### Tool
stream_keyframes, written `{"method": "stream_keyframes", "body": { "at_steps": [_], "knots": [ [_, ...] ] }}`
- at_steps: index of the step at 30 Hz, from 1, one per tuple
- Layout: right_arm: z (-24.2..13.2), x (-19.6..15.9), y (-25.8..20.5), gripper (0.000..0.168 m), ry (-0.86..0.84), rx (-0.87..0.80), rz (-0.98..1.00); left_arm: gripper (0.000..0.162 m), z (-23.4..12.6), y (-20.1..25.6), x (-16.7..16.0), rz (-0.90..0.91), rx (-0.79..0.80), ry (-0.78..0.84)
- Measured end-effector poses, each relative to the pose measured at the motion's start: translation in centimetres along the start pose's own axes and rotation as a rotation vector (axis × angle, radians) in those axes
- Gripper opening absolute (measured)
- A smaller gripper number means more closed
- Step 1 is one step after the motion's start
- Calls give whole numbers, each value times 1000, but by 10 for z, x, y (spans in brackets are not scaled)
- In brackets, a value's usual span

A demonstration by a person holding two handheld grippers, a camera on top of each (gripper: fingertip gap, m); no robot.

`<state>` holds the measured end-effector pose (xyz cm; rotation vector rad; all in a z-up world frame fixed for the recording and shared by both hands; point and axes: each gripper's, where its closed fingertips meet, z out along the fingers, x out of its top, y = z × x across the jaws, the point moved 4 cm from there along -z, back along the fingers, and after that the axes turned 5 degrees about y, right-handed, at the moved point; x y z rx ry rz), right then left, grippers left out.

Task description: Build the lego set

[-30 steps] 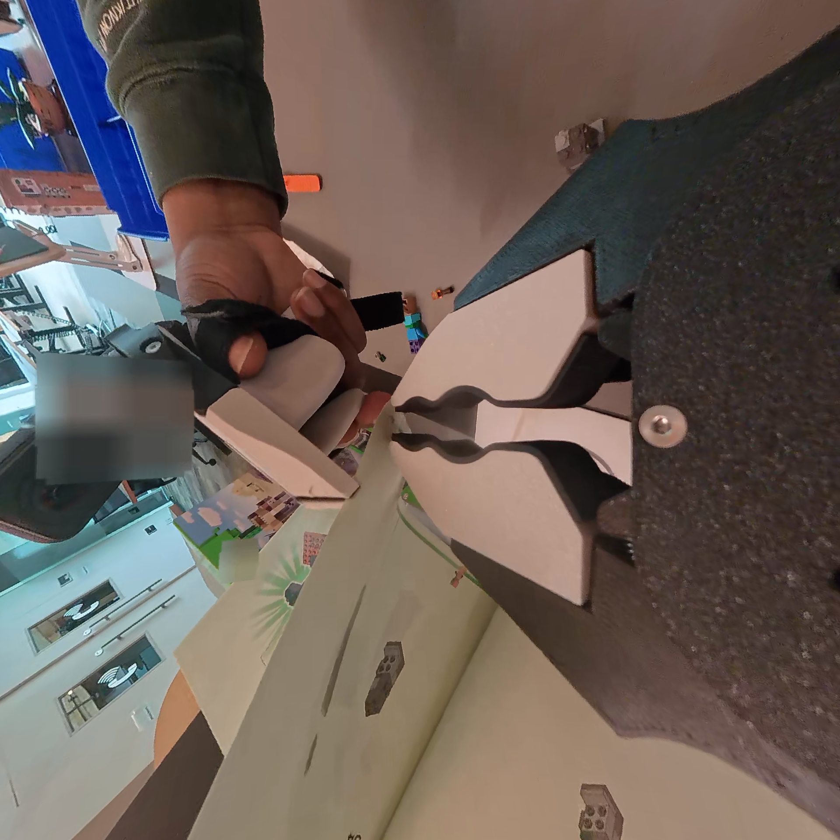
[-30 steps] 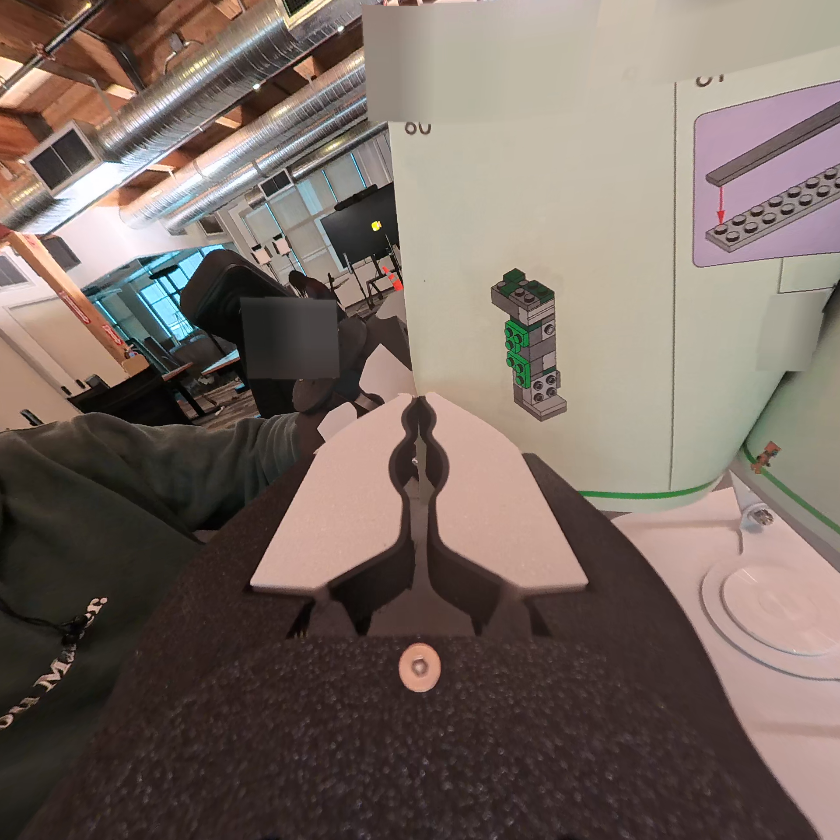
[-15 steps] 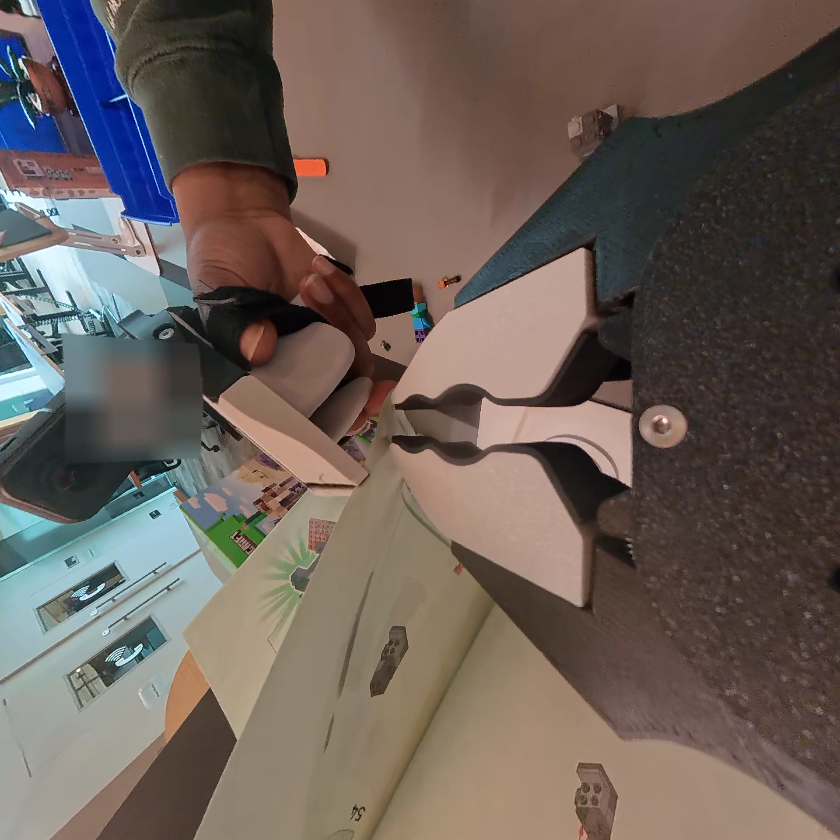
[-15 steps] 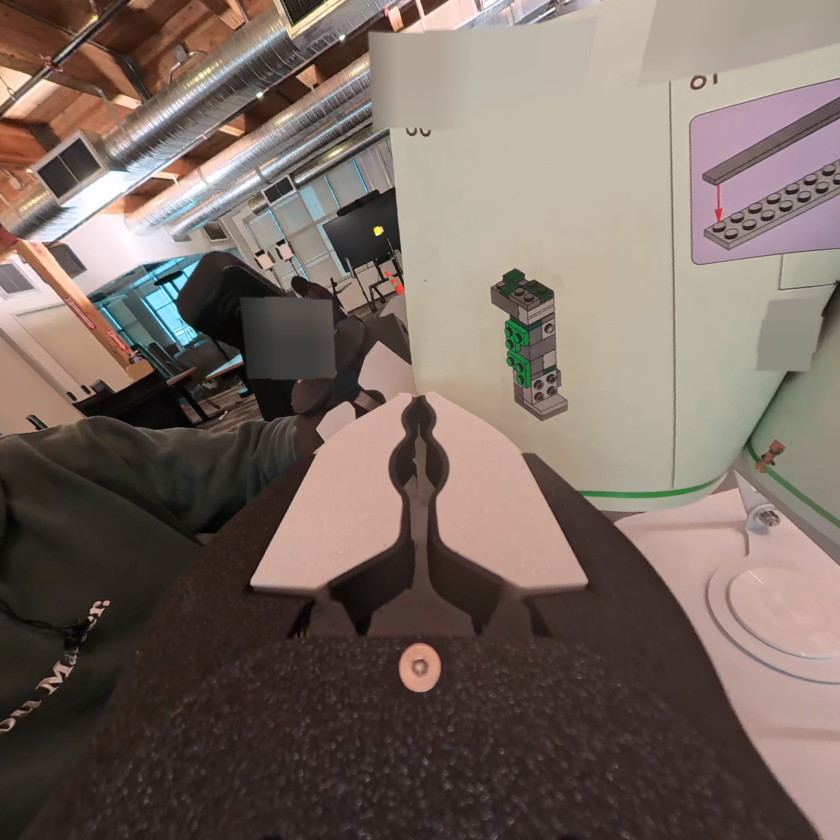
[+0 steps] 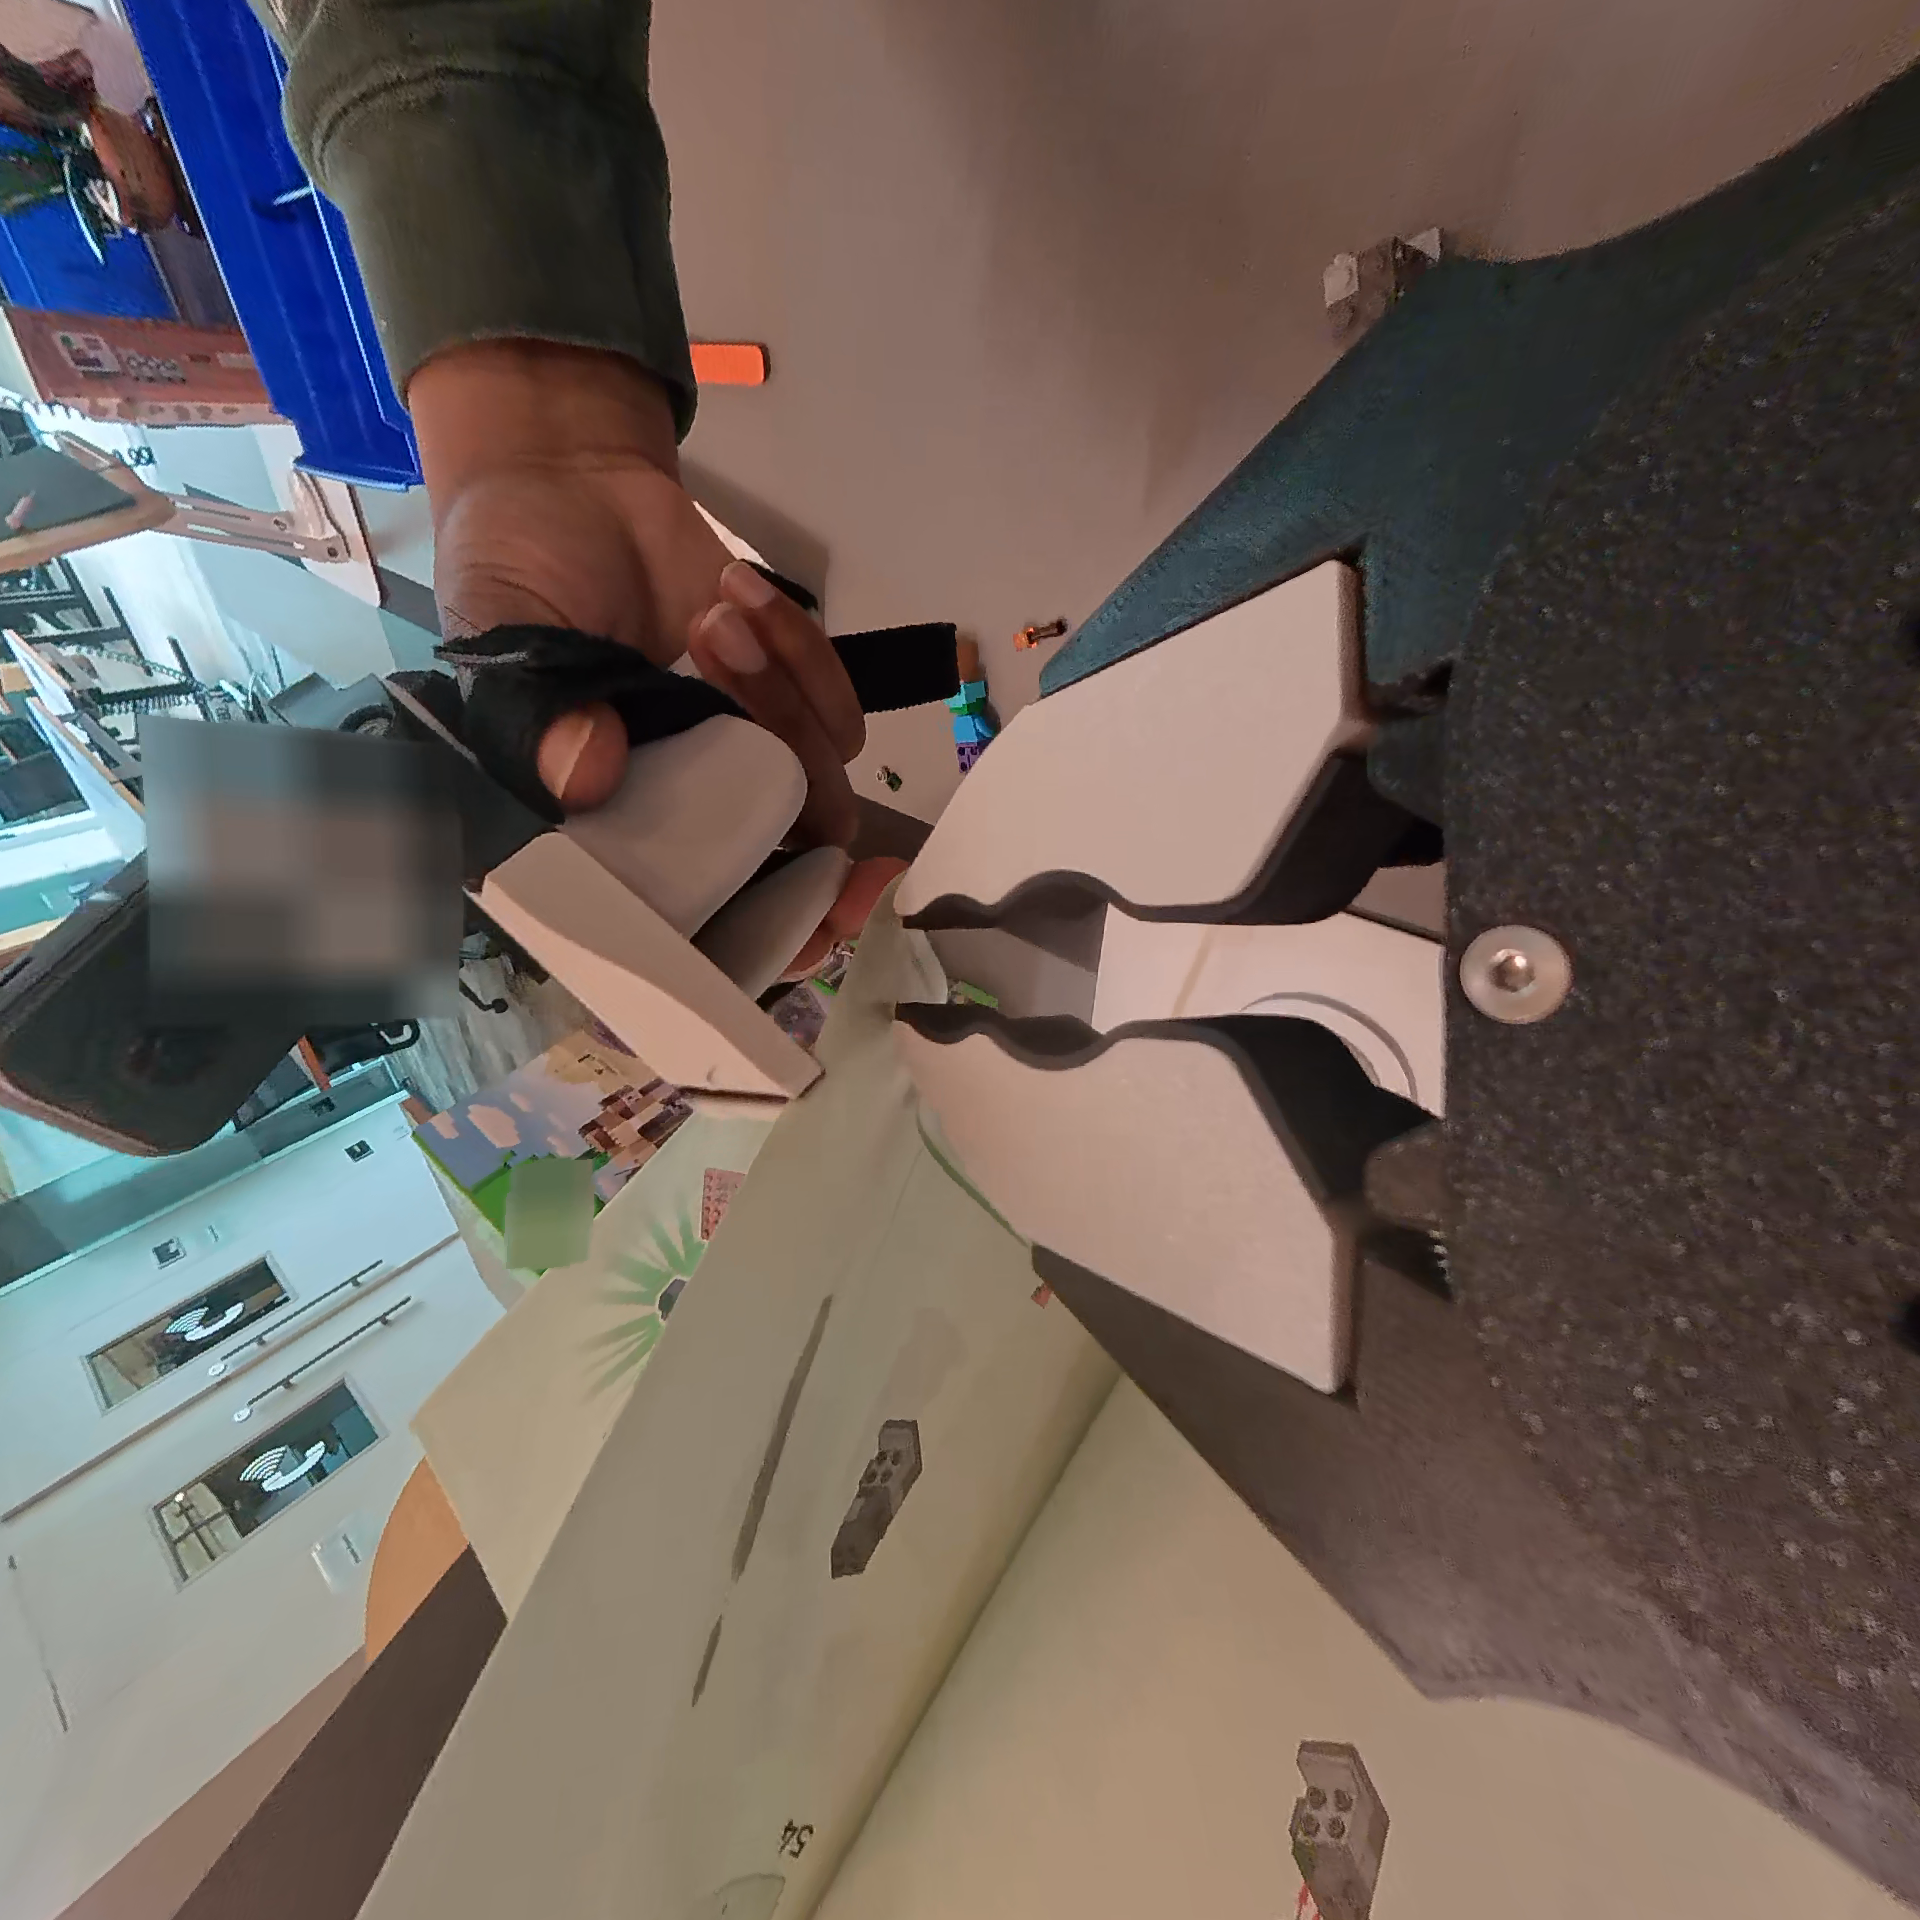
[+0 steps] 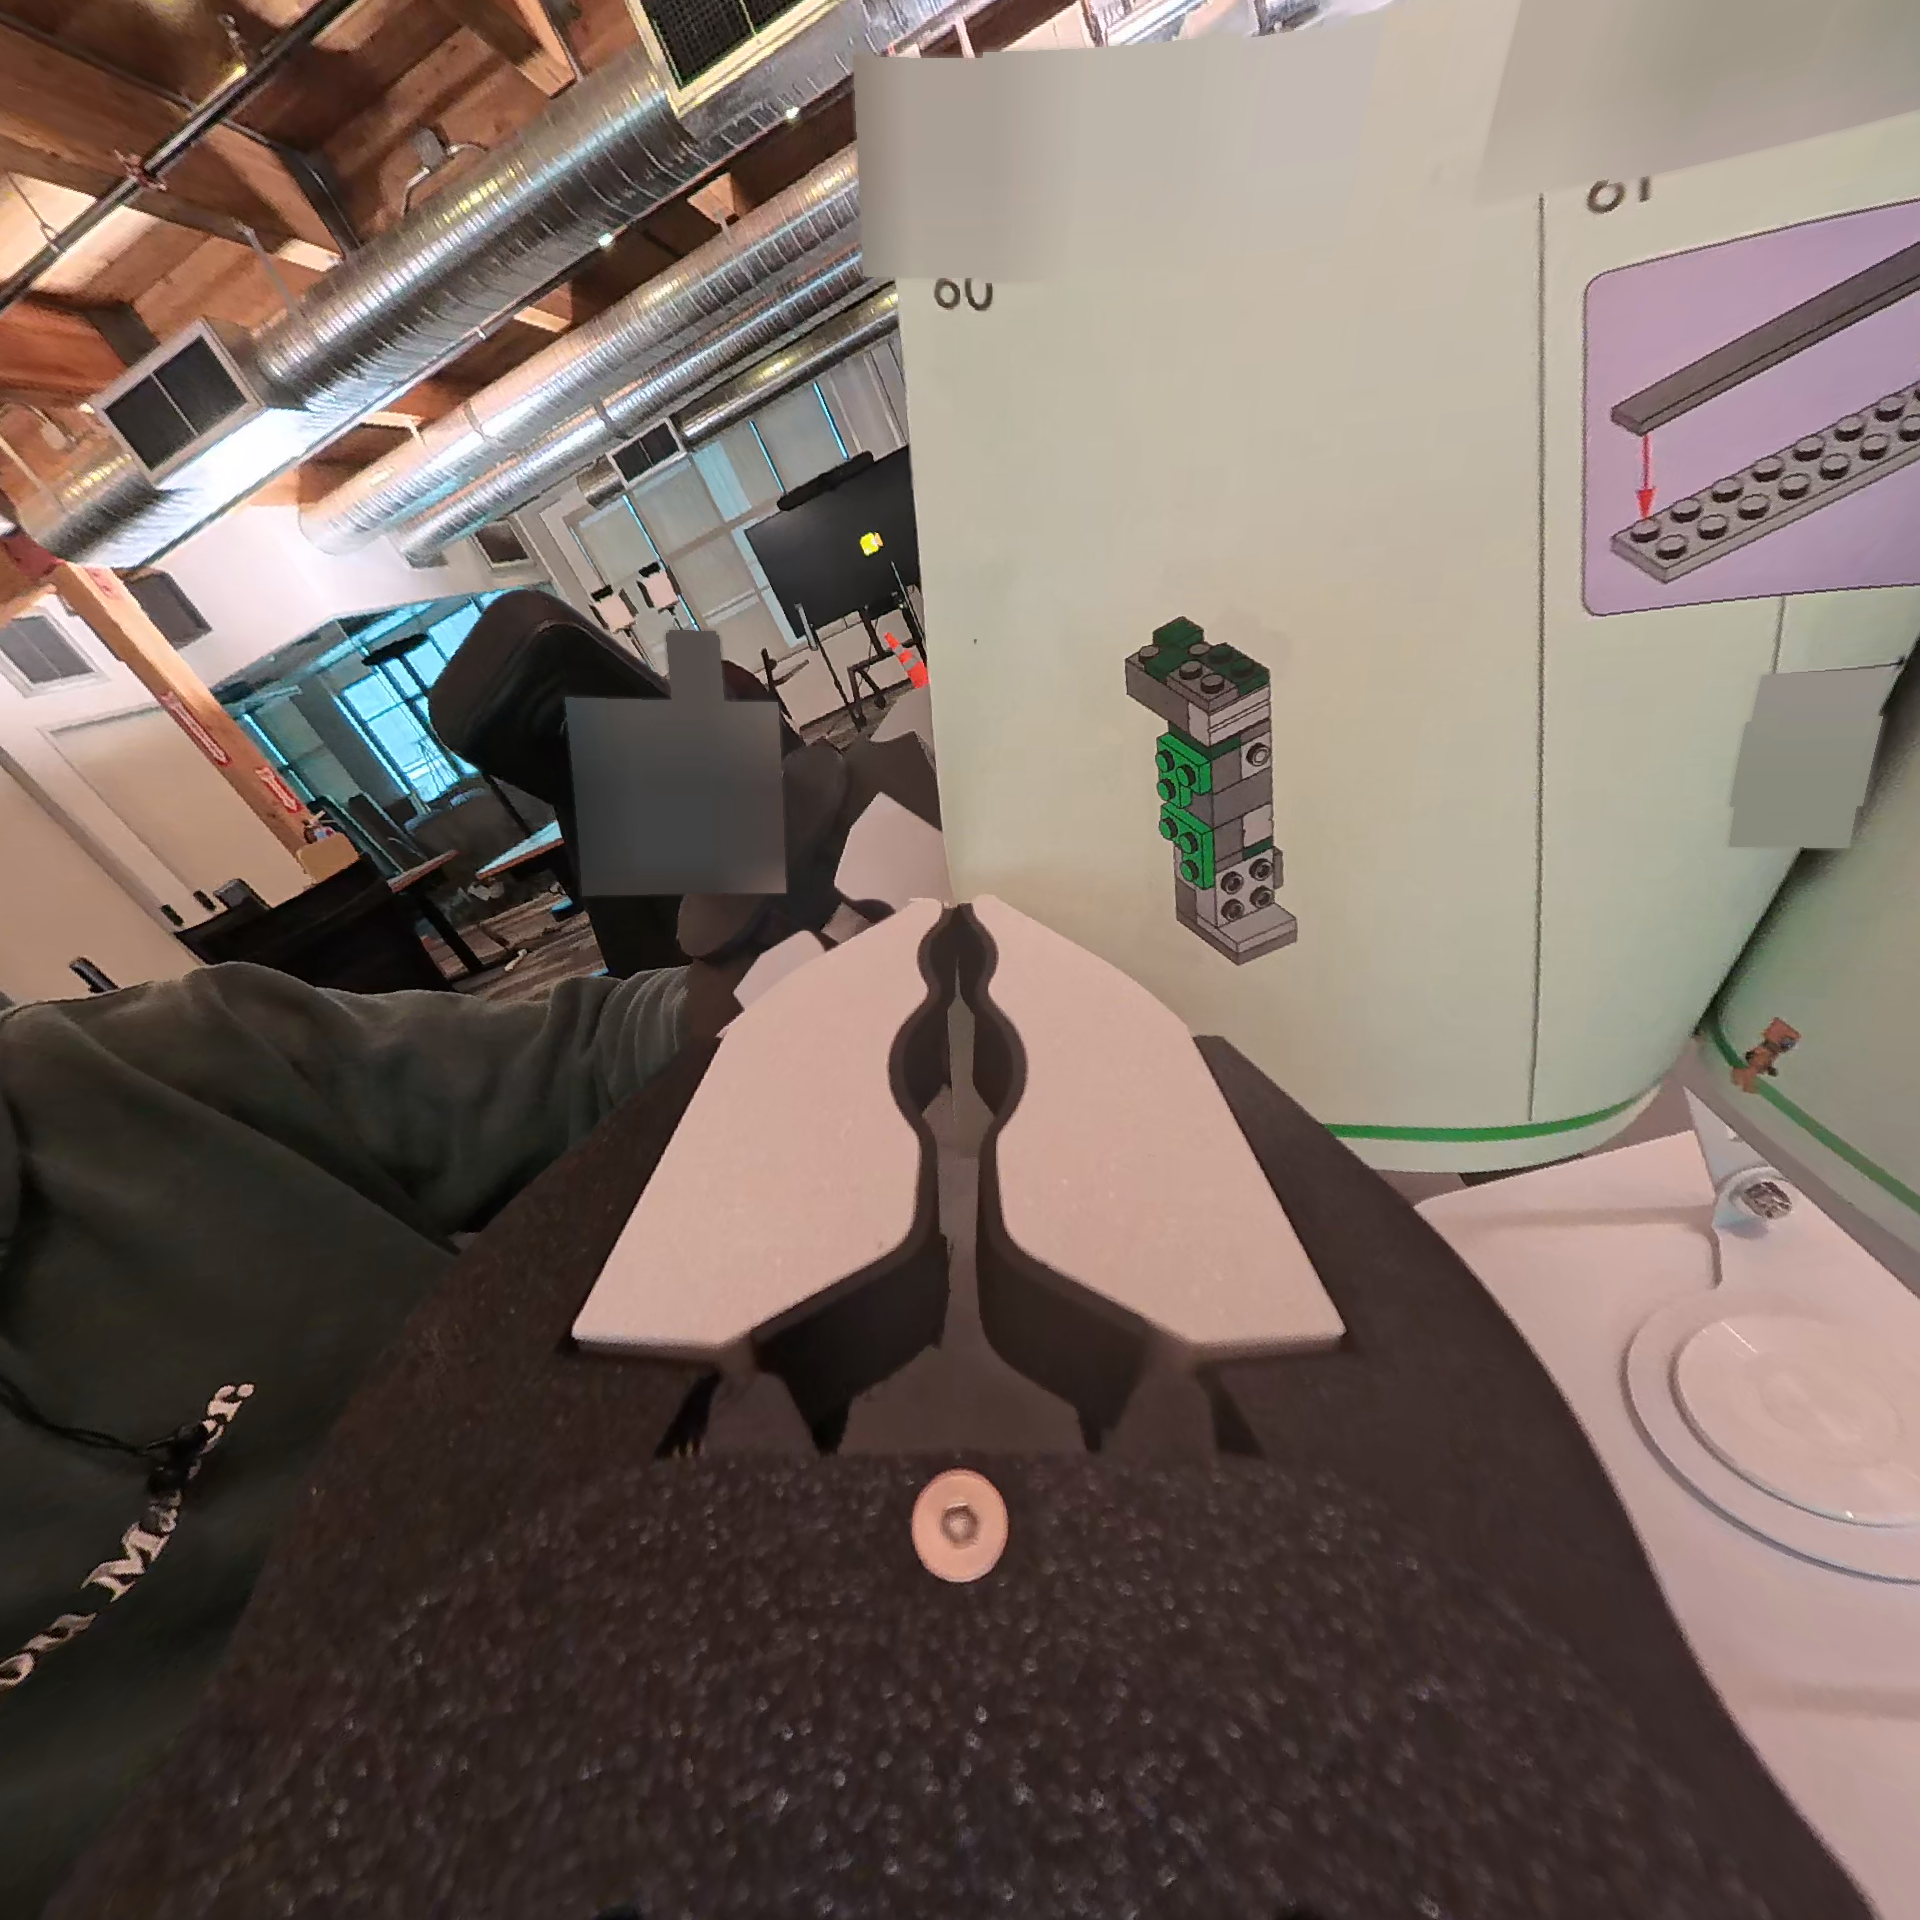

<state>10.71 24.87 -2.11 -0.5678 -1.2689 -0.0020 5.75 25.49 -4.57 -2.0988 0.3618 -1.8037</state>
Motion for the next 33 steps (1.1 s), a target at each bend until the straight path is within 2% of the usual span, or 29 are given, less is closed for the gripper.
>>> {"method": "stream_keyframes", "body": {
  "at_steps": [7,20,25,33],
  "knots": [
    [0,0,2,0,7,0,3,19,-1,5,-4,9,-17,-12],
    [0,-1,1,0,12,4,8,16,-2,0,0,-6,6,4],
    [0,0,1,0,16,3,5,21,-1,6,-4,11,-10,-11],
    [0,-1,0,0,17,5,6,17,-1,1,-1,-12,15,9]
  ]
}}
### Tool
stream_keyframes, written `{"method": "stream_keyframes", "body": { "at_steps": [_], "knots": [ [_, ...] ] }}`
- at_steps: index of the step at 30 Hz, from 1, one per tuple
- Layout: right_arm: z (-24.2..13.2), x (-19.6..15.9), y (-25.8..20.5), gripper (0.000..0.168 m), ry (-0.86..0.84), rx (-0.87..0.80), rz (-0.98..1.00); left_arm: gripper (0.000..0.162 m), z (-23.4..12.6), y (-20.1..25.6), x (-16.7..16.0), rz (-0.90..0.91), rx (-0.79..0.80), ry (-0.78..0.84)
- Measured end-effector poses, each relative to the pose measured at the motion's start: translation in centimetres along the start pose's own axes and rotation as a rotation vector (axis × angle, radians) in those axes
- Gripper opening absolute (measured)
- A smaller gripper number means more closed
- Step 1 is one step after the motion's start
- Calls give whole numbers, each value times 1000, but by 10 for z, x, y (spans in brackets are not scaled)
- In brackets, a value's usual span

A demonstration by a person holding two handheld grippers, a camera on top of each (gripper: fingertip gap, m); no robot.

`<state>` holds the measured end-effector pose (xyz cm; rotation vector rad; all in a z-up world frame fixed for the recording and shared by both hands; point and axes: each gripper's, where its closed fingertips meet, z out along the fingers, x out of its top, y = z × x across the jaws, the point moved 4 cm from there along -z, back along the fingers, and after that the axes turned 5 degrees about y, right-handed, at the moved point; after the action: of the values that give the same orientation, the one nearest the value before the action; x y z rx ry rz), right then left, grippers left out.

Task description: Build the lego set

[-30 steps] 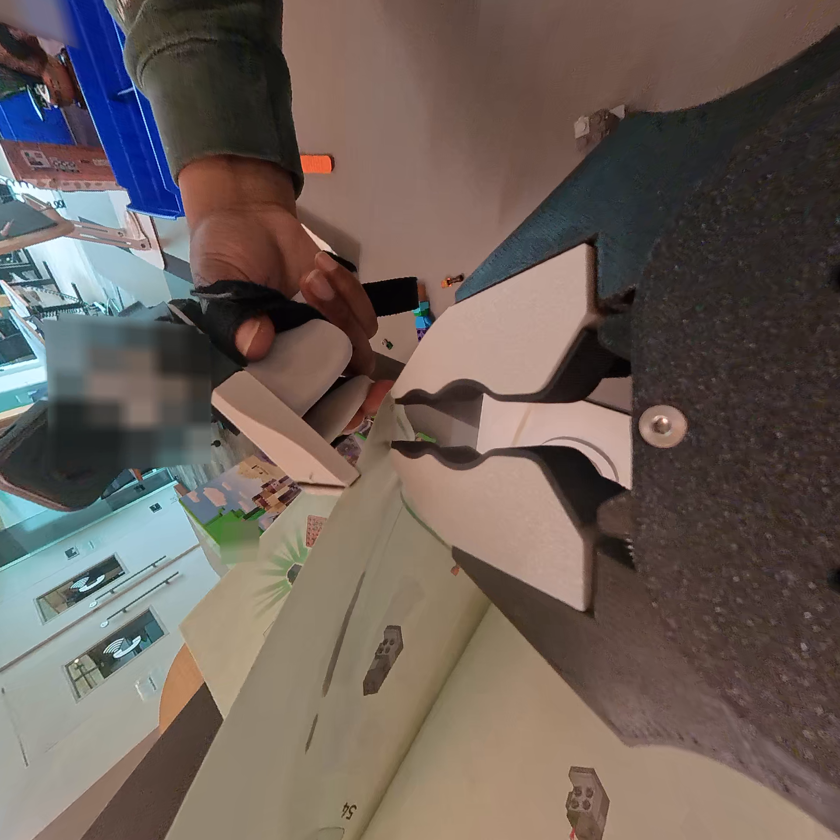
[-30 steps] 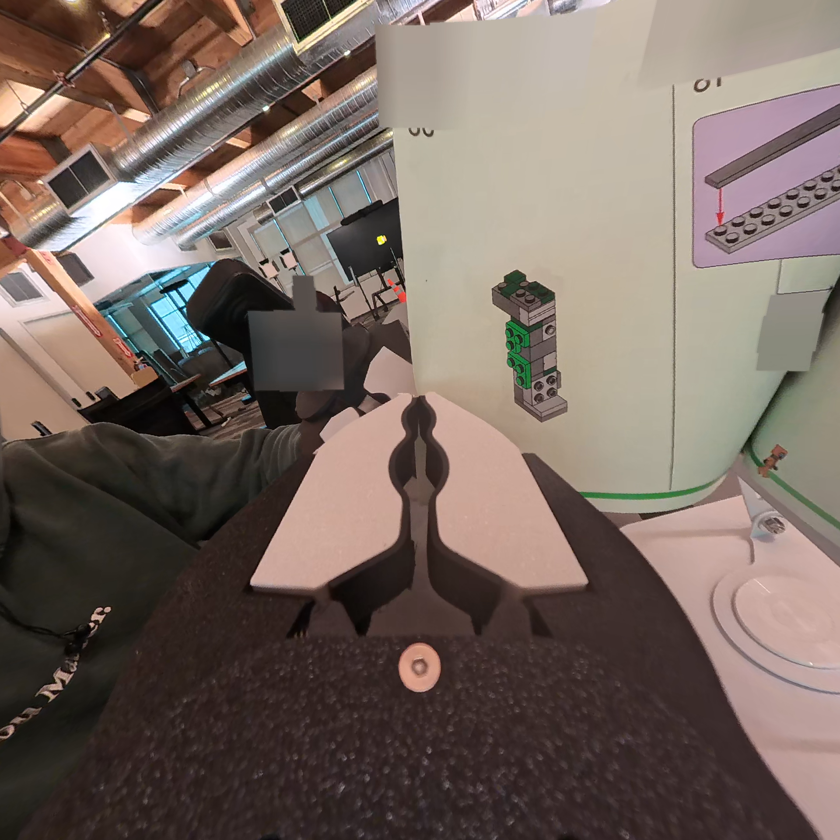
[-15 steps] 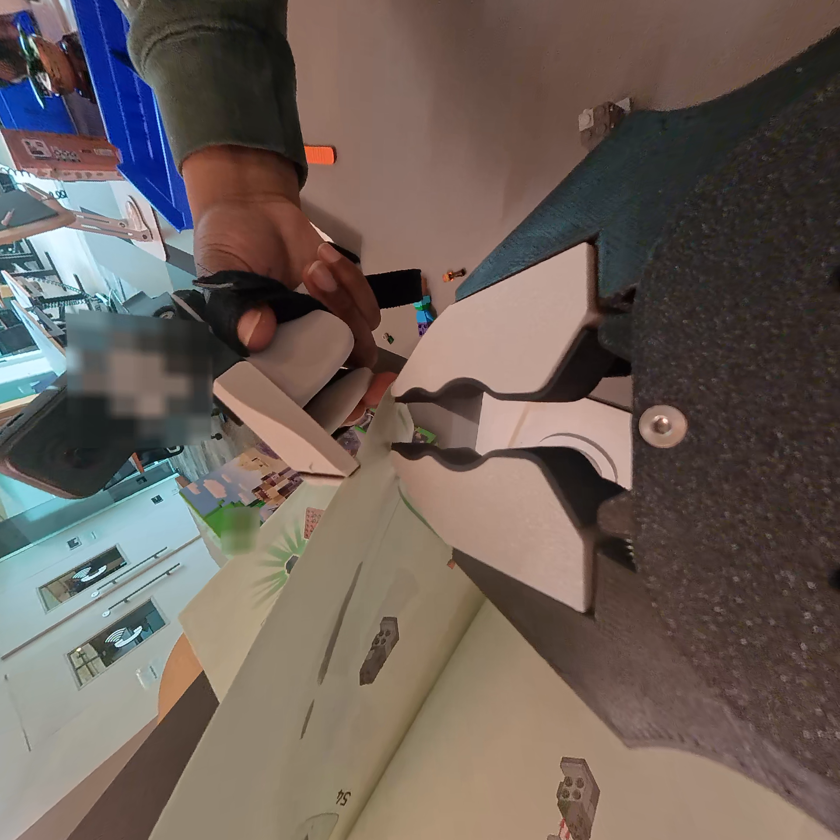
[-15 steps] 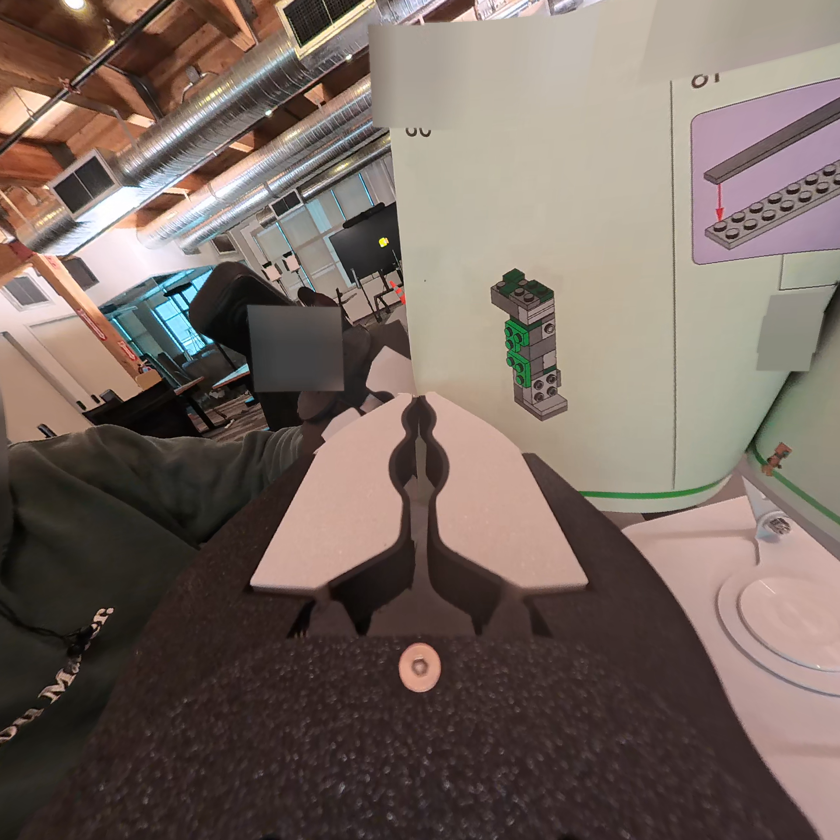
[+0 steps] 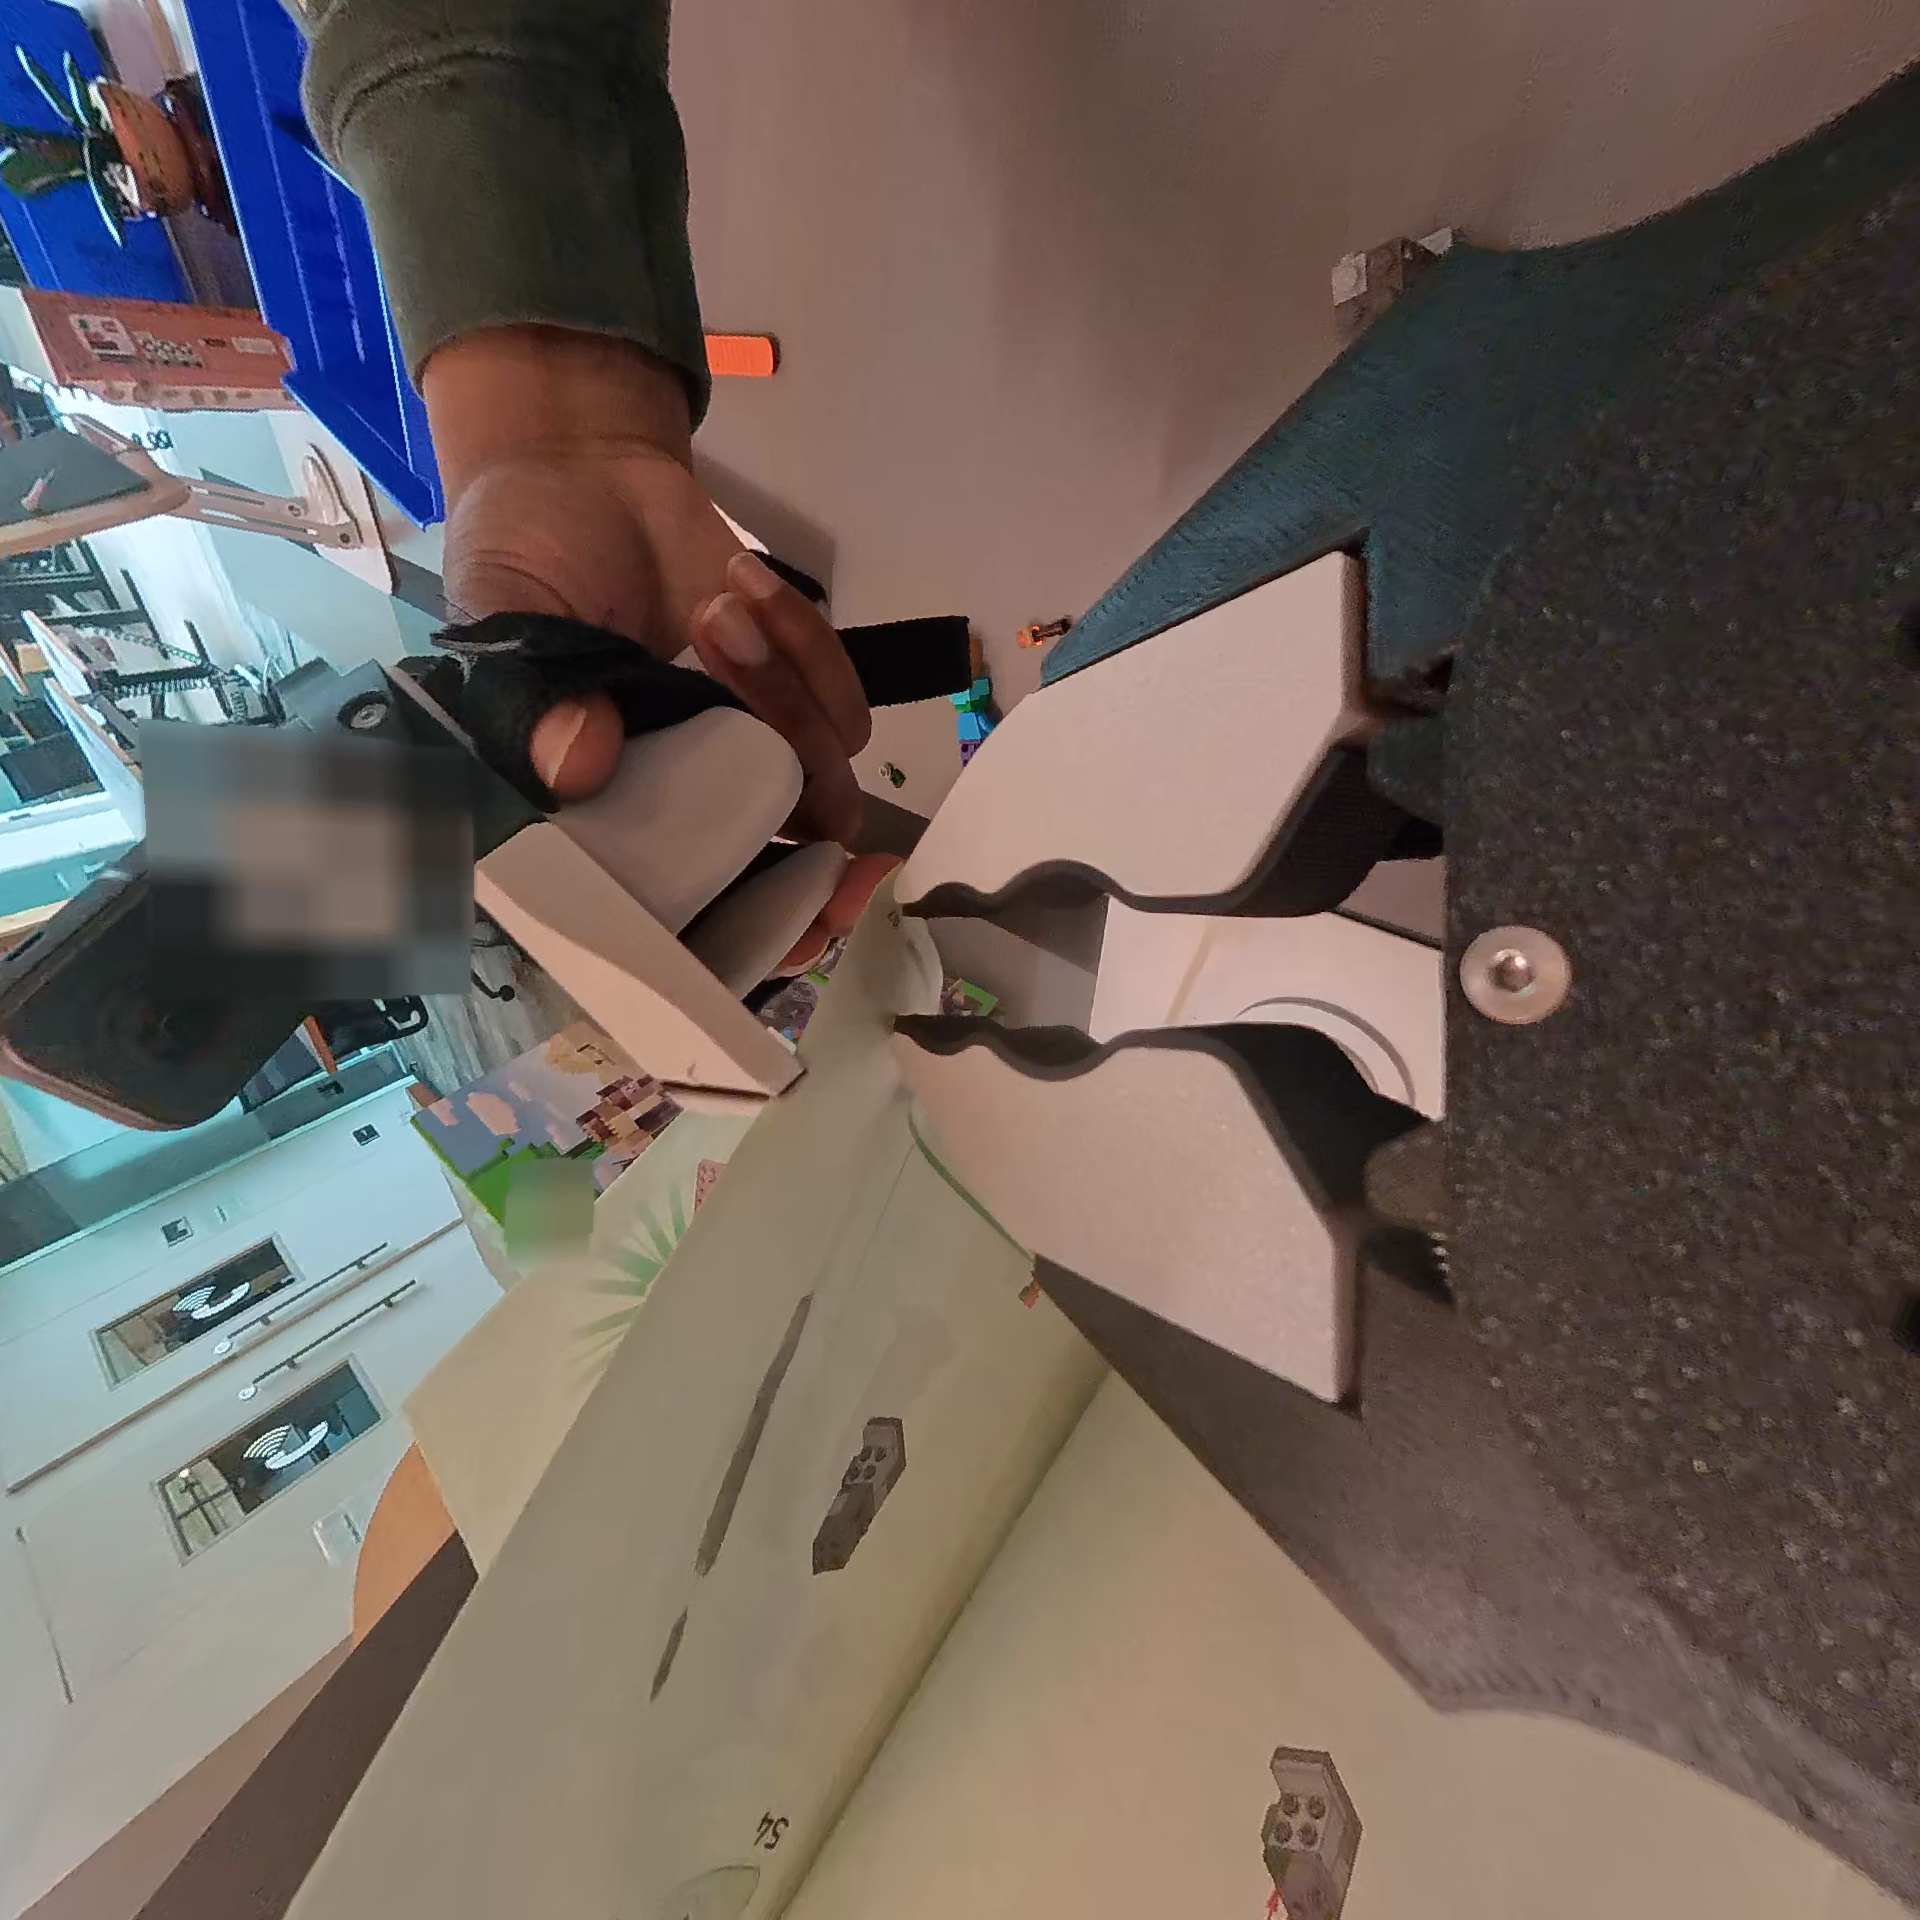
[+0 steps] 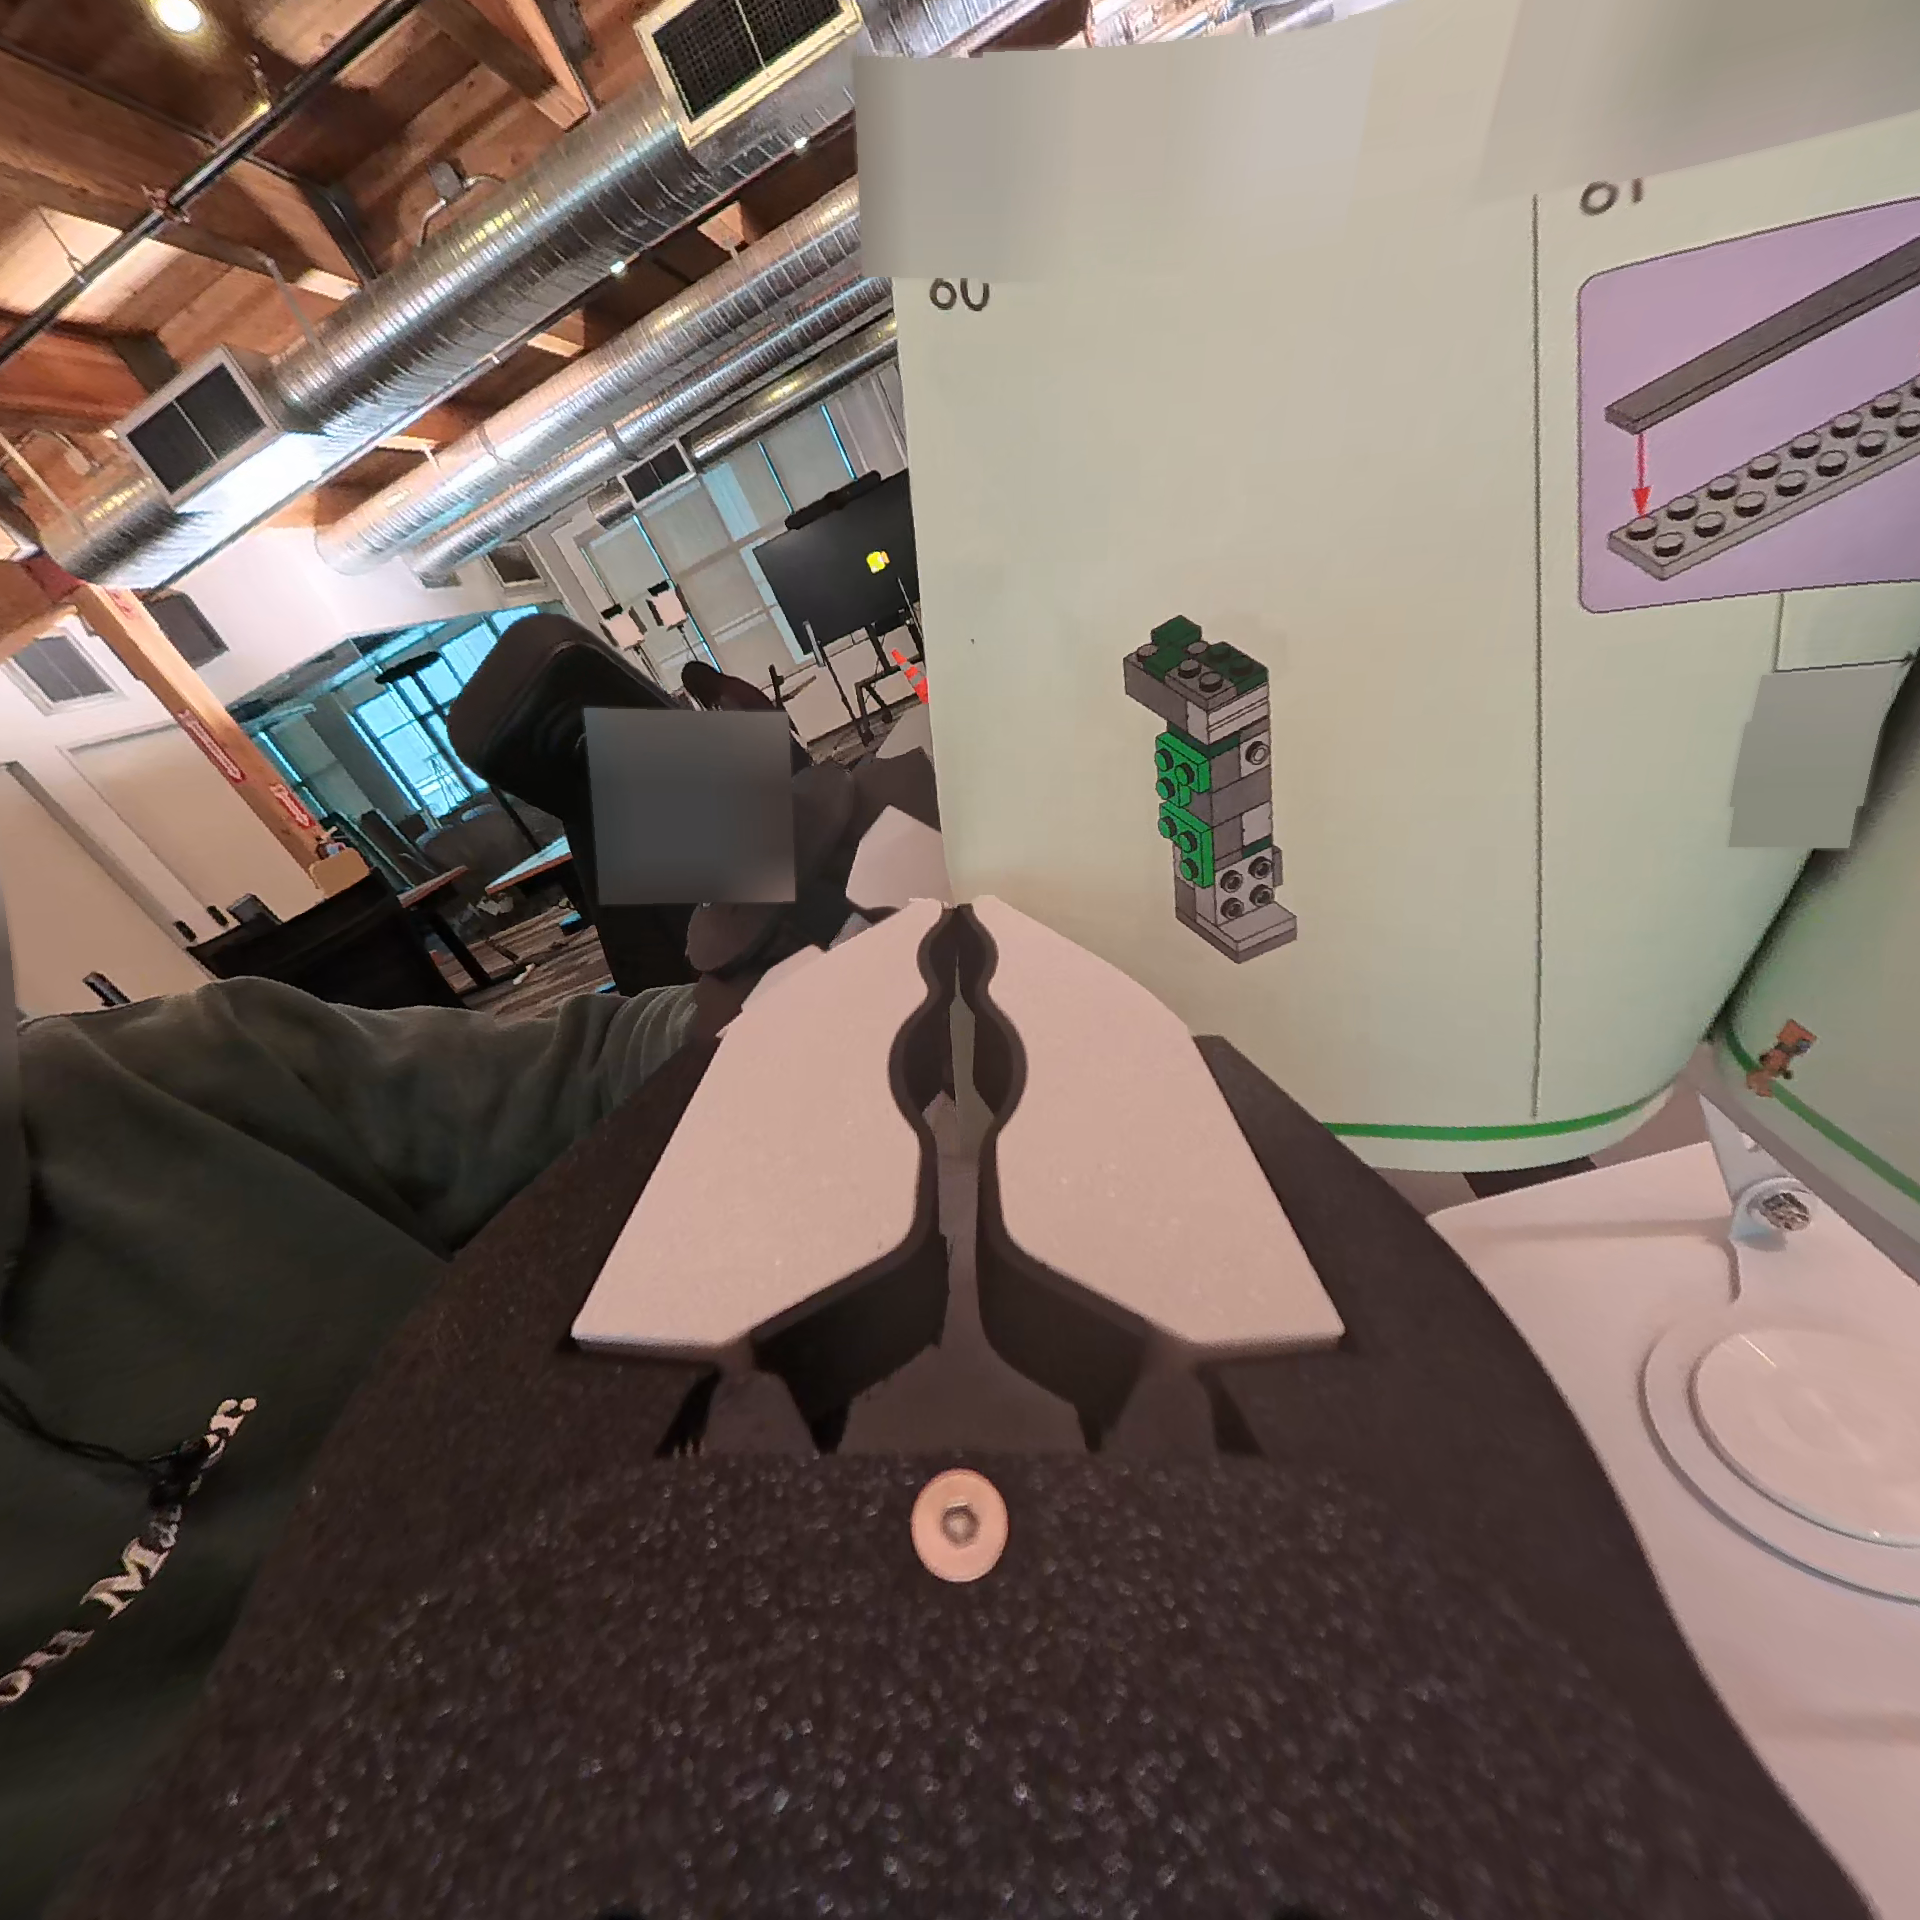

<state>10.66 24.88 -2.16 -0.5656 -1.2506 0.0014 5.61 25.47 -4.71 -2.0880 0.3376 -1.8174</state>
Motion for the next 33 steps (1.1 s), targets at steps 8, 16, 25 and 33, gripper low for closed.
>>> {"method": "stream_keyframes", "body": {
  "at_steps": [8,16,25,33],
  "knots": [
    [0,0,1,0,5,2,2,23,0,4,-2,11,-15,-11],
    [0,-1,2,0,8,6,6,18,1,3,-2,2,0,-1],
    [1,-2,1,0,3,10,12,7,-1,2,1,15,7,6],
    [0,0,1,0,19,6,4,0,-4,2,1,13,20,17]
  ]
}}
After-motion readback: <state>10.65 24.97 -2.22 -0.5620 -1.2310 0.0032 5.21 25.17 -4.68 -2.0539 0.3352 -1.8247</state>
